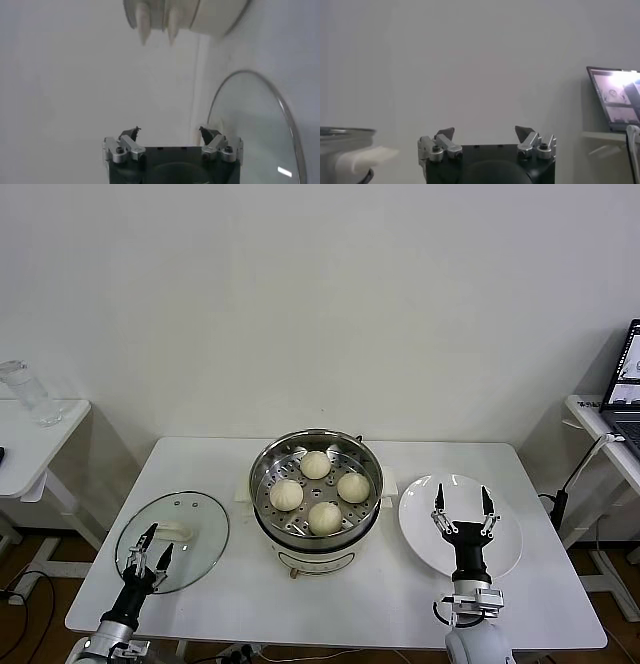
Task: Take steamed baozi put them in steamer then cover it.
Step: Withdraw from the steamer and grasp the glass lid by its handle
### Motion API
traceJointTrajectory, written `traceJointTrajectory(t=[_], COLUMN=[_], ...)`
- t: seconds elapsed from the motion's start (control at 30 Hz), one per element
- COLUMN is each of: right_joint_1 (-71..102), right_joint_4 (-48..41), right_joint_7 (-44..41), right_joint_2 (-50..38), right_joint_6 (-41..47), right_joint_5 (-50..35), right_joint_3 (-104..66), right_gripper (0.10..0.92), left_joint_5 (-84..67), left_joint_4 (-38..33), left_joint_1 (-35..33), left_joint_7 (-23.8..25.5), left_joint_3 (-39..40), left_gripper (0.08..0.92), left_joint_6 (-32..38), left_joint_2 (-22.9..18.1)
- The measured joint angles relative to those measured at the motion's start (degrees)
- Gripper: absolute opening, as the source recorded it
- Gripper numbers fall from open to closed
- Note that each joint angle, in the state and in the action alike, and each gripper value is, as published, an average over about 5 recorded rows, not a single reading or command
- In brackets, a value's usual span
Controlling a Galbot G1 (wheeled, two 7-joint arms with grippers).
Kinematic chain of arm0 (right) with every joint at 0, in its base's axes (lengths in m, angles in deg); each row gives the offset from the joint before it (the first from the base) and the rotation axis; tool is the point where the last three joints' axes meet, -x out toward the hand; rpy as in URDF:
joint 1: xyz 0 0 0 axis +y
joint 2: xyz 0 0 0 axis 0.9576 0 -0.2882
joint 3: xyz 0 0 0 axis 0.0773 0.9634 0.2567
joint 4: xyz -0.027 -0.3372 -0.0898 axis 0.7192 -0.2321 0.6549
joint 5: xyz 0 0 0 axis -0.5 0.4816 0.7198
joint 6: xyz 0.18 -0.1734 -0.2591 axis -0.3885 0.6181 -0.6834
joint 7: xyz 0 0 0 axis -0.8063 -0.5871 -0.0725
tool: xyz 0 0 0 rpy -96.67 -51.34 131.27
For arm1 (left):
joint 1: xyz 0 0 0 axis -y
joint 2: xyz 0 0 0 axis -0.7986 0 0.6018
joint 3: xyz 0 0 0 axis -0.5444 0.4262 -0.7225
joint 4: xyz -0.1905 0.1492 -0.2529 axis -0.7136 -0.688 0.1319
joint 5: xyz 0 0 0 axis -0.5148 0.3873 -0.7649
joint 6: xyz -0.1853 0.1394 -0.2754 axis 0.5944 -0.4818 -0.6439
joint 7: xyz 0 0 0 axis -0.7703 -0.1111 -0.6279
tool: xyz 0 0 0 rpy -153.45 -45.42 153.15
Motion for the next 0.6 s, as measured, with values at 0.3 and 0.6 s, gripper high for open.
traceJointTrajectory(t=[0.3, 0.6], right_joint_1=[0.52, 0.93], right_joint_4=[-0.03, -0.69], right_joint_7=[-0.02, -0.18], right_joint_2=[0.35, 0.49], right_joint_6=[-0.22, -0.85], right_joint_5=[0.63, 1.08], right_joint_3=[-0.42, -0.90], right_gripper=[0.823, 0.823], left_joint_5=[0.80, 1.21], left_joint_4=[4.61, 7.60], left_joint_1=[4.10, 7.33], left_joint_7=[-0.06, 0.19], left_joint_3=[0.76, 1.09], left_gripper=[0.823, 0.823], left_joint_6=[-0.47, -0.99], left_joint_2=[0.19, 0.06])
